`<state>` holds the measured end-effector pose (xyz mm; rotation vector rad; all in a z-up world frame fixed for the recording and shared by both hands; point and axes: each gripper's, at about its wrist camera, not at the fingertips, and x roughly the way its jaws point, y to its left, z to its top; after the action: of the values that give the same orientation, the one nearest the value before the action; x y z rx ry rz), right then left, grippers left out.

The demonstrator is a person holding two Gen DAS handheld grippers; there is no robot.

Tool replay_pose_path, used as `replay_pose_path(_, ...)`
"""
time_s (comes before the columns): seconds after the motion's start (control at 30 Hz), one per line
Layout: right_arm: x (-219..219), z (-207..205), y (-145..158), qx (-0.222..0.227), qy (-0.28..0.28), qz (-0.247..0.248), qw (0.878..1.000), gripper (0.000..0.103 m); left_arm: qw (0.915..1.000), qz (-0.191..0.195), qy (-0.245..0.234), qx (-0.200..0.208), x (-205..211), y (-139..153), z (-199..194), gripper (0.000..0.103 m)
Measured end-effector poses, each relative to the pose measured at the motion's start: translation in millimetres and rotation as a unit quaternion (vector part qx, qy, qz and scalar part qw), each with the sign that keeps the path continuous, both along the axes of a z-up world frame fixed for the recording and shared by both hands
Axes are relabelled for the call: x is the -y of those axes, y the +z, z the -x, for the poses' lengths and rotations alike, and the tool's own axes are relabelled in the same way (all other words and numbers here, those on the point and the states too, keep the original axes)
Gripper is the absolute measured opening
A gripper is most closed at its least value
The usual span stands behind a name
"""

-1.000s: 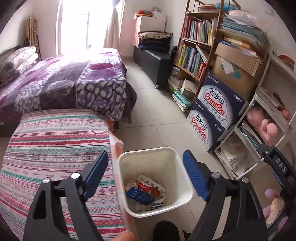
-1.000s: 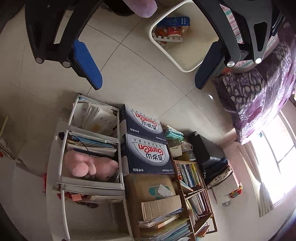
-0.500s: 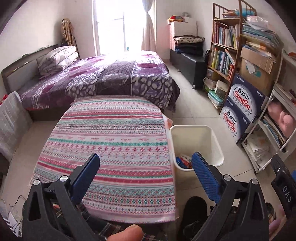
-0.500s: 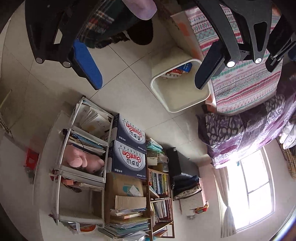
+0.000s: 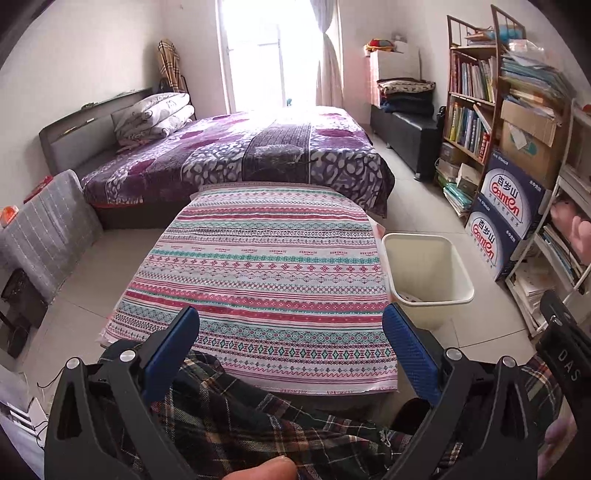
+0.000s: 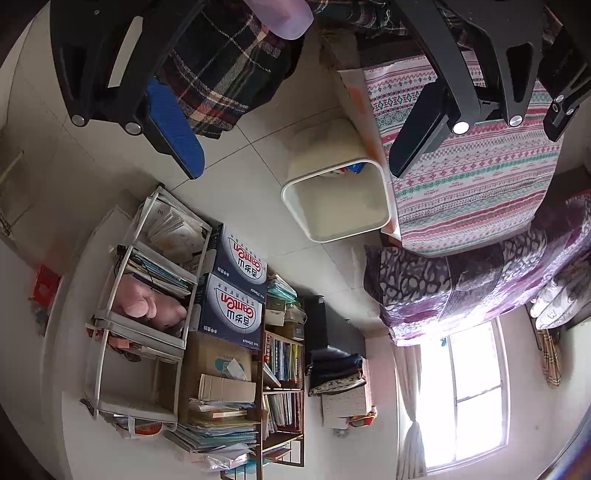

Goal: Collect trash

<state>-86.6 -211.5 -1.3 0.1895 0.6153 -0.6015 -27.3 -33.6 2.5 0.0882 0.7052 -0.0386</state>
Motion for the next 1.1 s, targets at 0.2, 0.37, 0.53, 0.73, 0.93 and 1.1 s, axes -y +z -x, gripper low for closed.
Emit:
replay_pose_path(0.2, -15, 3, 0, -0.004, 0.018, 0.007, 1.000, 0.096, 1.0000, 0.009, 0.001, 0.004, -1, 5, 2, 0.096)
replay_pose_path(0.37, -22, 2, 1, -0.004, 0.026, 0.007, 1.000, 0.096, 0.9999, 0.012, 0.005, 0.001, -5, 3, 0, 0.096)
replay_pose_path(0.53, -28, 0, -1, -0.009, 0.034, 0.010, 0.999, 0.096, 0.9998, 0.017, 0.014, -0.002, -13, 2, -1, 0.096)
replay_pose_path(0.73, -30, -2, -1, -0.010, 0.037, 0.010, 0.999, 0.096, 0.9997, 0.019, 0.015, -0.009, -18, -1, -2, 0.096)
replay_pose_path(0.93, -32, -6, -3, -0.017, 0.041, 0.005, 0.999, 0.096, 0.9995, 0.021, 0.017, -0.018, -20, -5, -5, 0.096)
replay_pose_path(1.1, -33, -8, -6, -0.020, 0.042, 0.004, 0.999, 0.096, 0.9994, 0.018, 0.019, -0.024, -22, -10, -9, 0.096)
